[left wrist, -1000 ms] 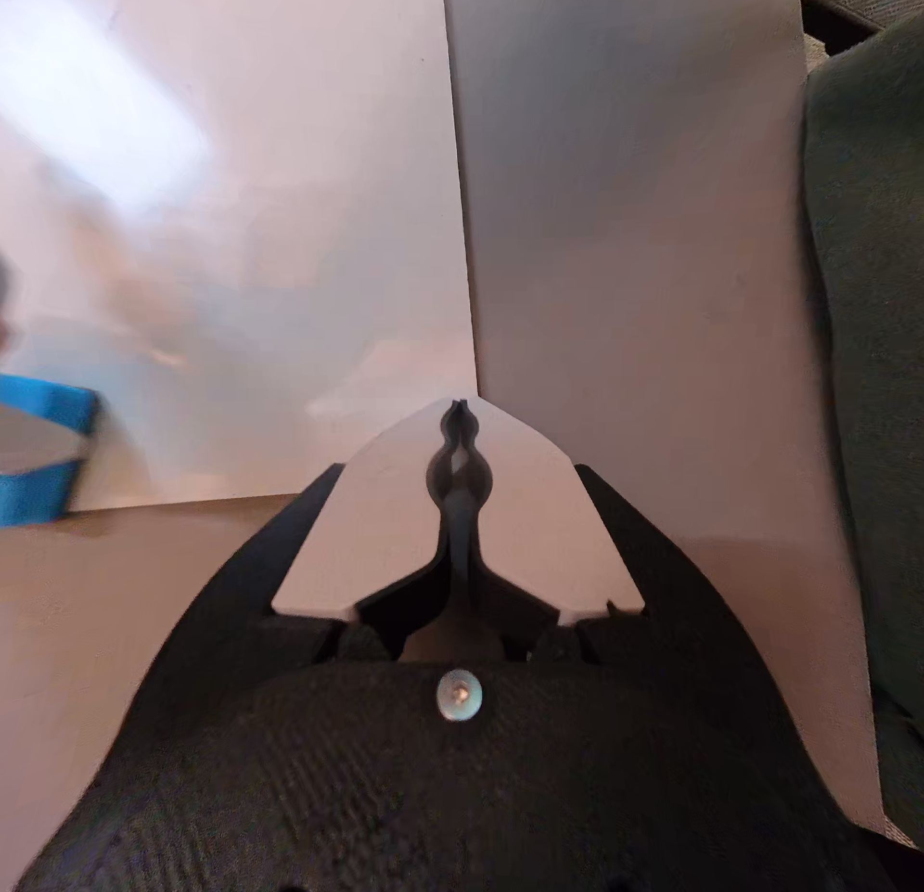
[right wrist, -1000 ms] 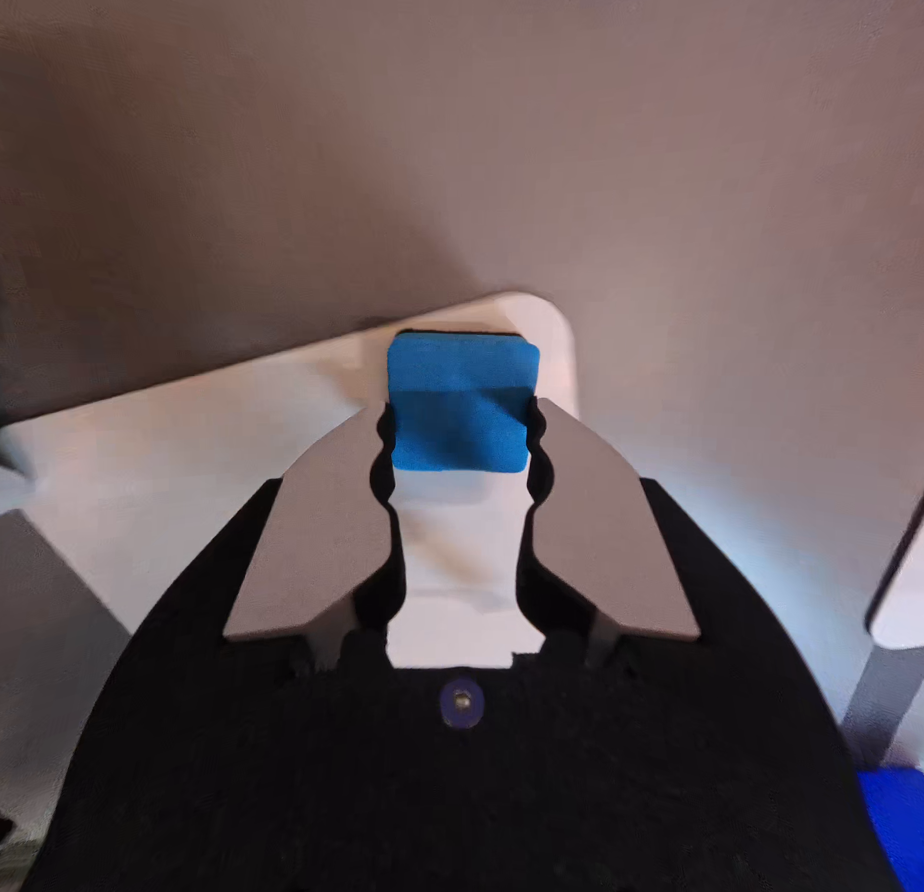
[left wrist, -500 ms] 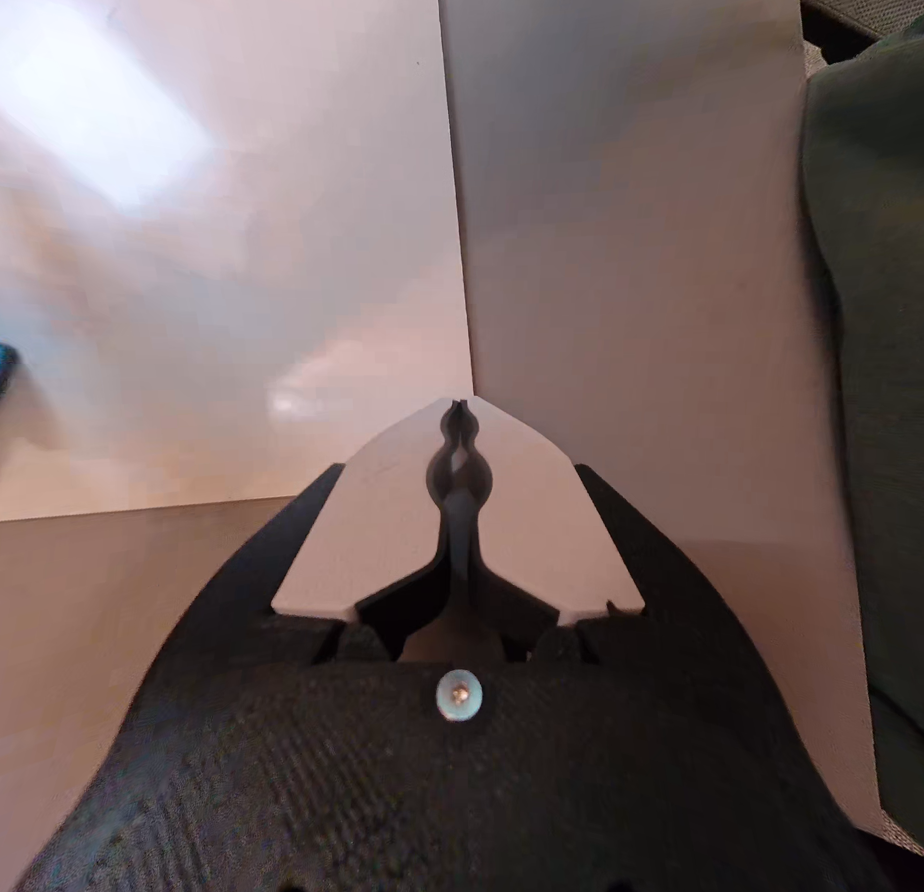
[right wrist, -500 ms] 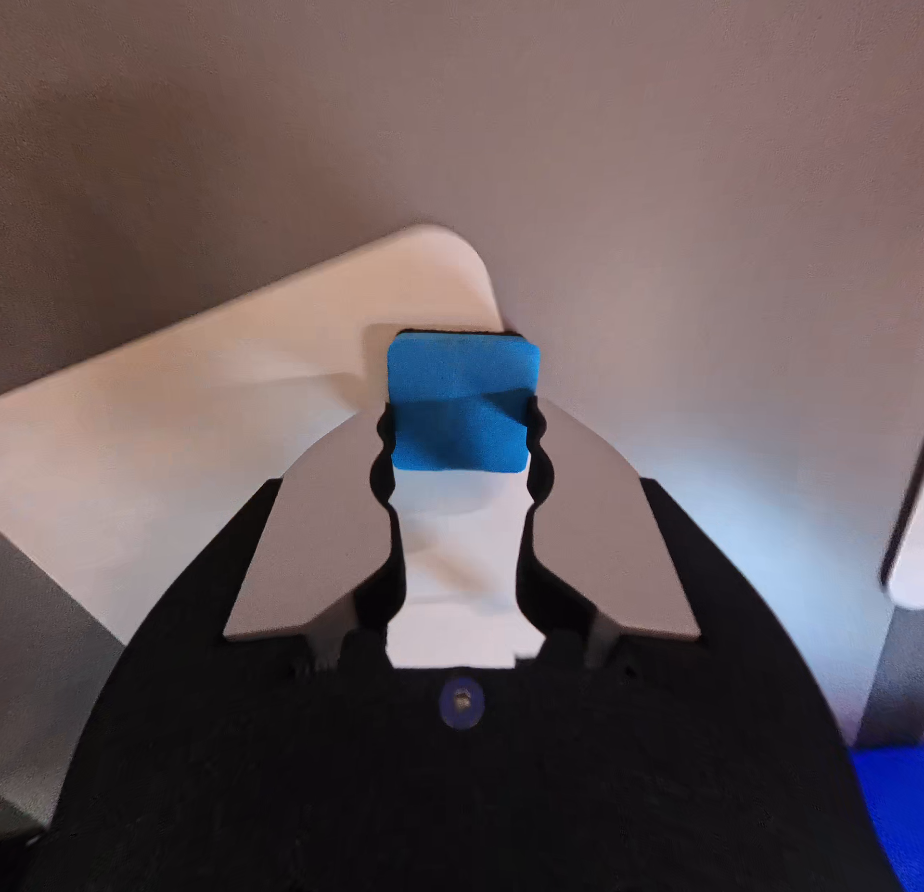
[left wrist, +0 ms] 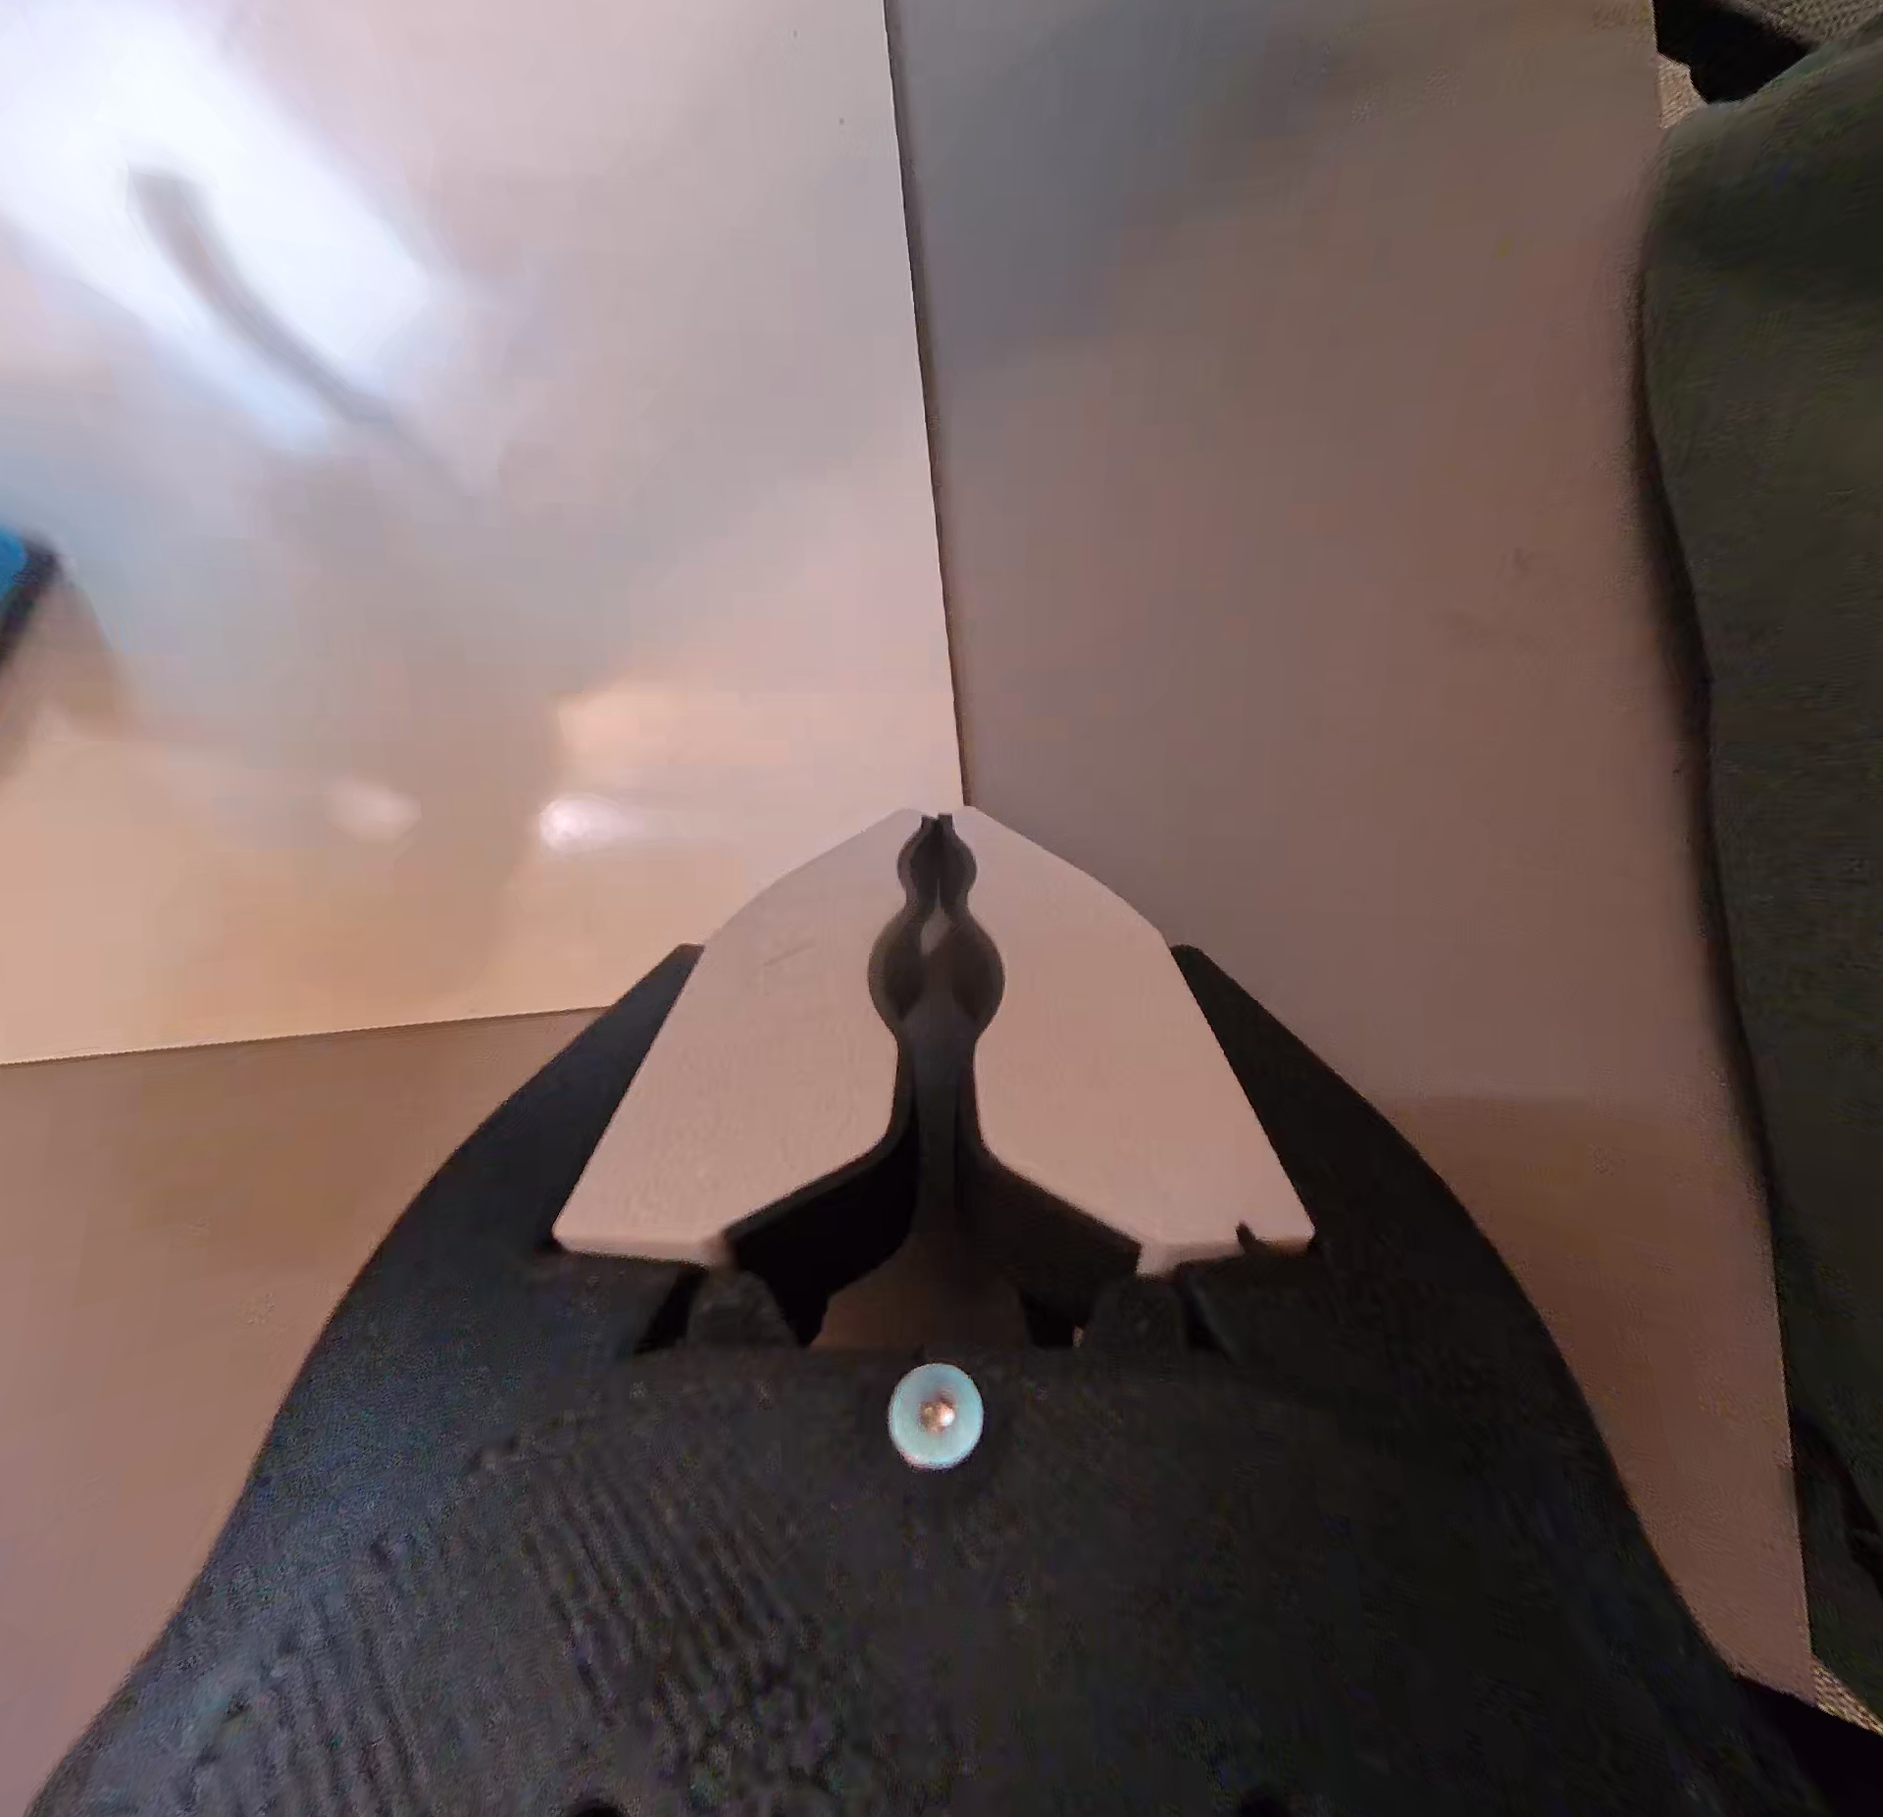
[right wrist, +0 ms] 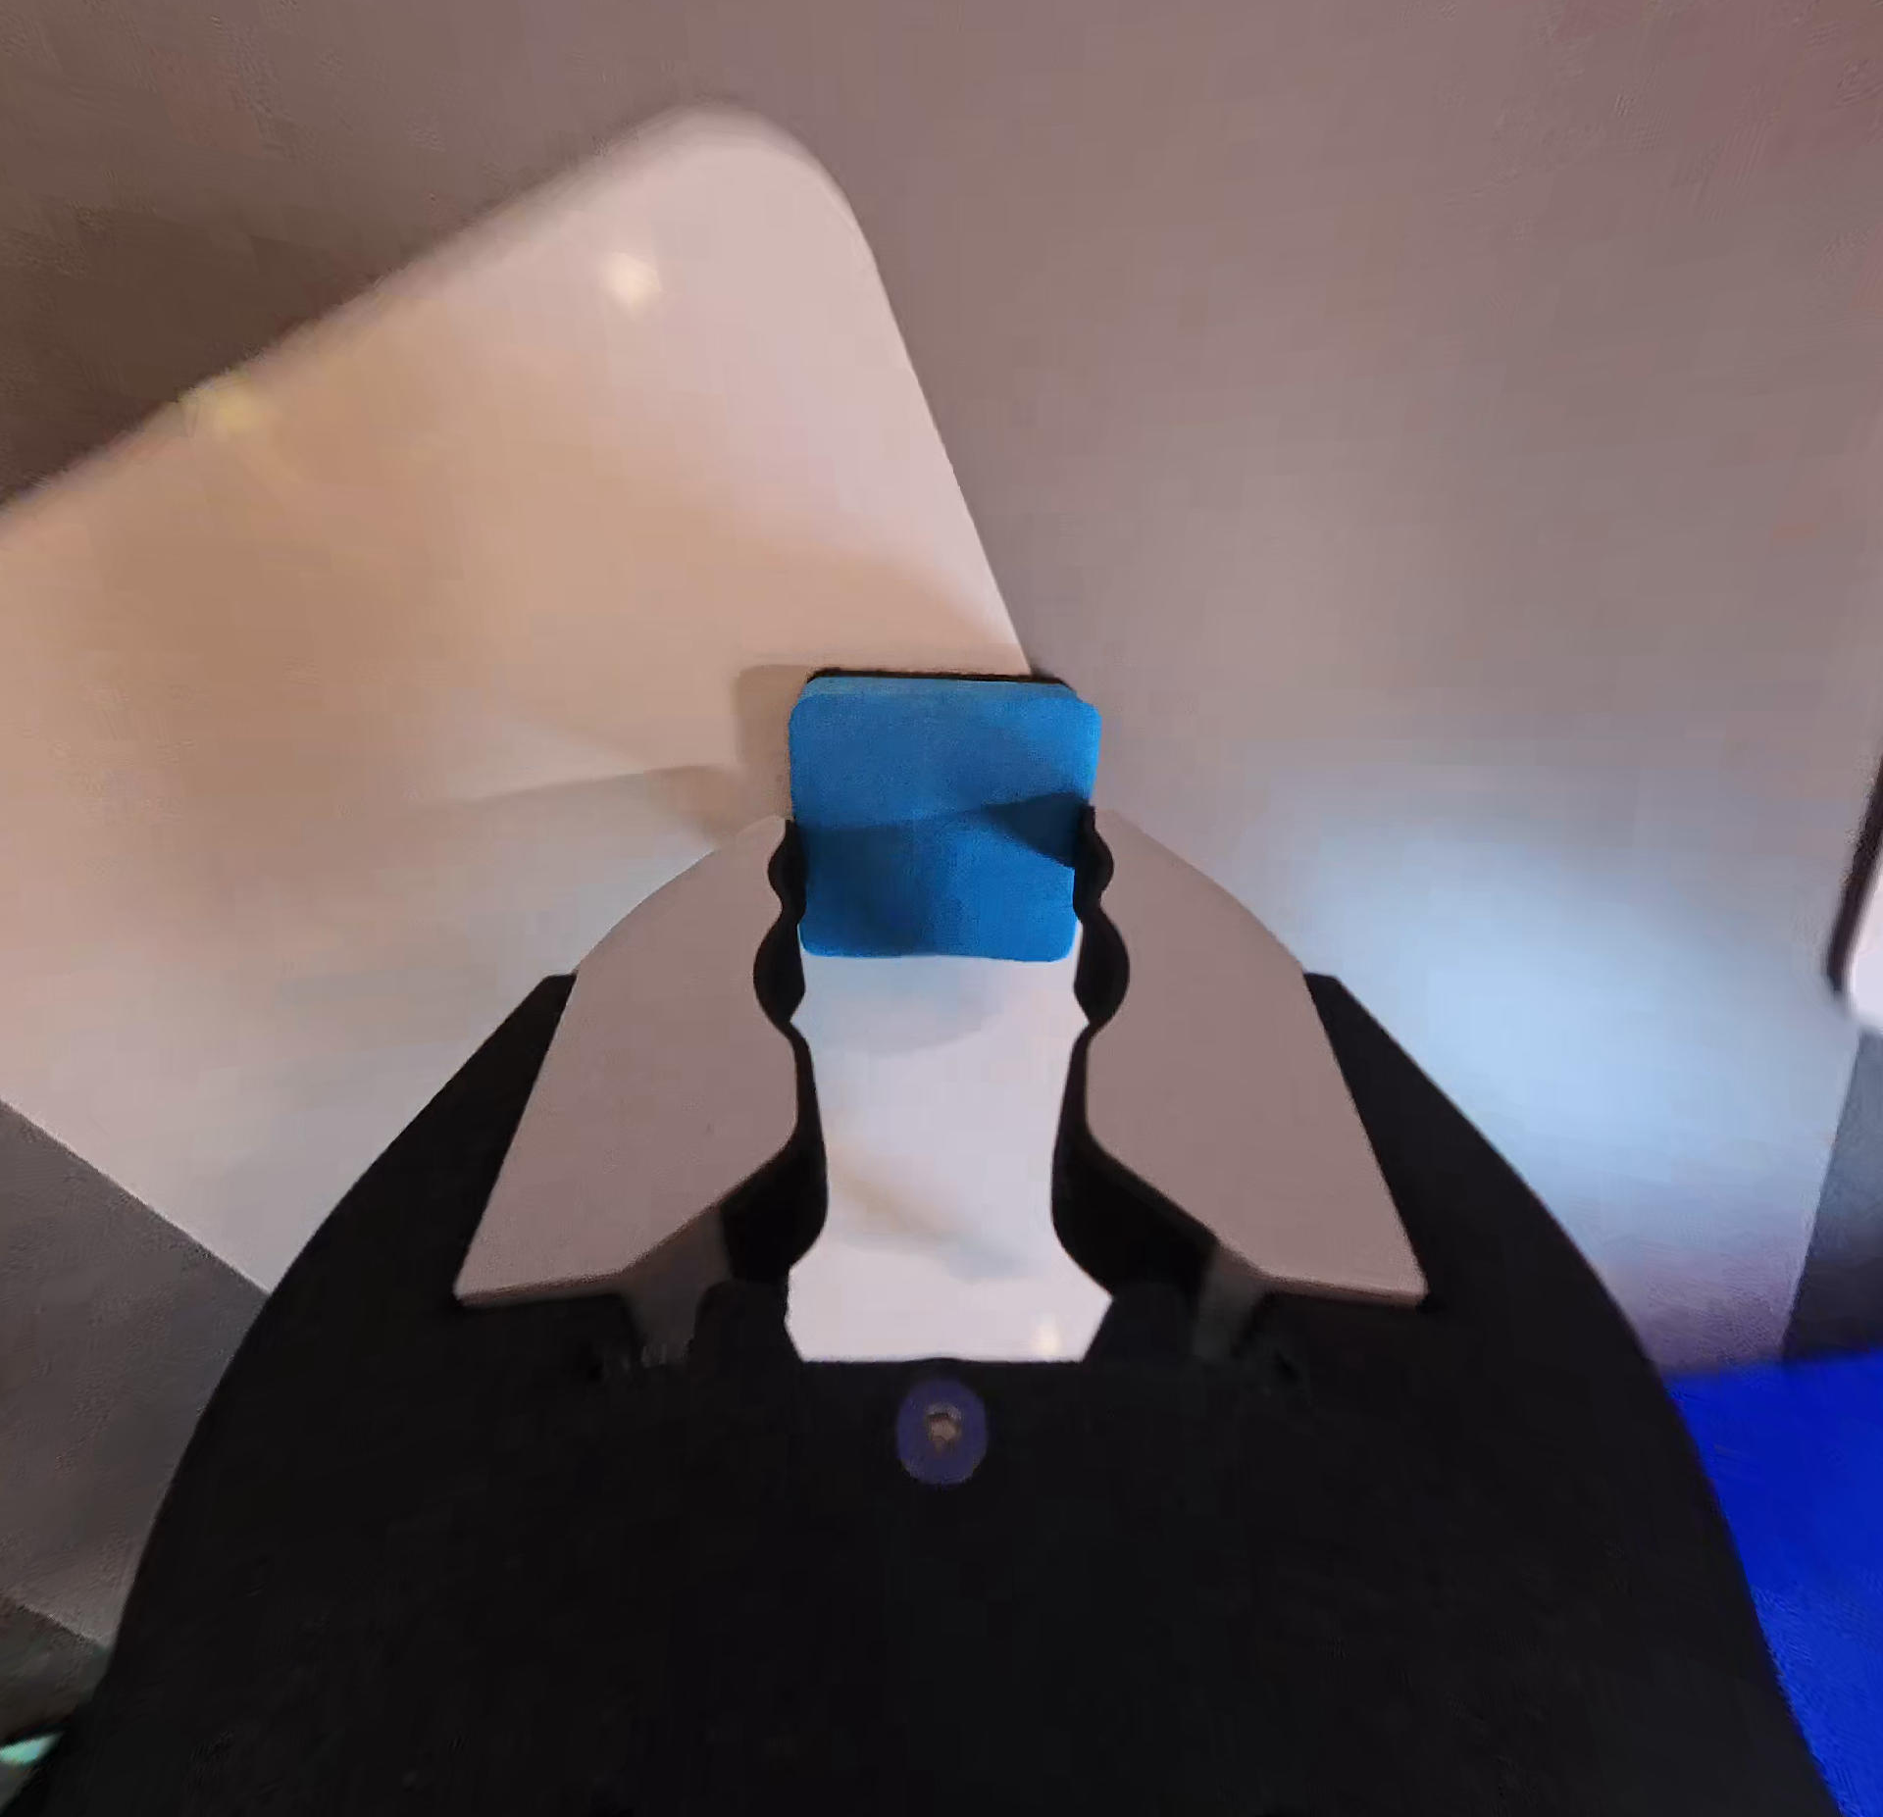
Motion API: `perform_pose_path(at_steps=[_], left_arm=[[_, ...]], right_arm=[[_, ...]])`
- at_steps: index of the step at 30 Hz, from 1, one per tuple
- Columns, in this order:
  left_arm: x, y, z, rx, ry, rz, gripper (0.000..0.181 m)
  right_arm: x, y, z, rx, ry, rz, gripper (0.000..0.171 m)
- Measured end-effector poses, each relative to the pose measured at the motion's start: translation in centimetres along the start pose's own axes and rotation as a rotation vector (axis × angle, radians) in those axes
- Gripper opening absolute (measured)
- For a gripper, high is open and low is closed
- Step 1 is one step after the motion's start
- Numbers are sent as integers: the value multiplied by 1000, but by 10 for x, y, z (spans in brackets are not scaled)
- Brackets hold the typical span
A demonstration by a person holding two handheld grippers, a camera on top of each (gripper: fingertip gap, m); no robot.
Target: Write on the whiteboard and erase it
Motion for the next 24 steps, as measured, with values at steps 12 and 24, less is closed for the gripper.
perform_pose_path(at_steps=[12, 24], left_arm=[[-1, 0, 0, -4, -8, 13, 0], [-2, 0, 0, -13, 16, 14, 0]], right_arm=[[-93, -52, 15, -22, 35, 192, 52], [-64, -189, 31, -39, -80, -276, 51]])
Point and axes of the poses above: each gripper's, where its closed fingertips meet, z back along the fingers, y out of its top, x = y × z across the jaws, the point moved 5 cm from there along z, back along the fingers, and after that the axes turned 5 degrees about z, right-handed, at the moved point
